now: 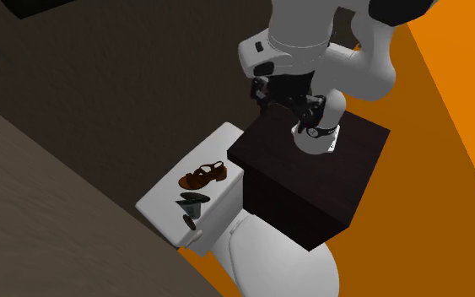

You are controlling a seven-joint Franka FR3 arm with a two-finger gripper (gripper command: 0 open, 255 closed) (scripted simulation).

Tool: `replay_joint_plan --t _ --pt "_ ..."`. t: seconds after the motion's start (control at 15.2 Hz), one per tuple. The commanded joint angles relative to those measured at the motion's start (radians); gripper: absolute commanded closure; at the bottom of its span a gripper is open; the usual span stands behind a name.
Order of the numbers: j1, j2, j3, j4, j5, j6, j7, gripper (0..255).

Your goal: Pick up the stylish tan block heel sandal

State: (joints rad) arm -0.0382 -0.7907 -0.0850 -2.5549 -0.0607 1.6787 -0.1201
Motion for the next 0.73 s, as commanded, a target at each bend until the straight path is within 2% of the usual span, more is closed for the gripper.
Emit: replay_joint_plan --t 0.0,0.33,0.66 --pt "-0.016 0.013 -0.022 -0.05 -0.018 0.072 -0.01 0" --pt "-0.059 0.094 -0.086 -0.142 -0.064 0.261 -0.036 0" --pt "-0.099 0.227 -0.154 -0.199 -0.103 0.467 -0.064 0"
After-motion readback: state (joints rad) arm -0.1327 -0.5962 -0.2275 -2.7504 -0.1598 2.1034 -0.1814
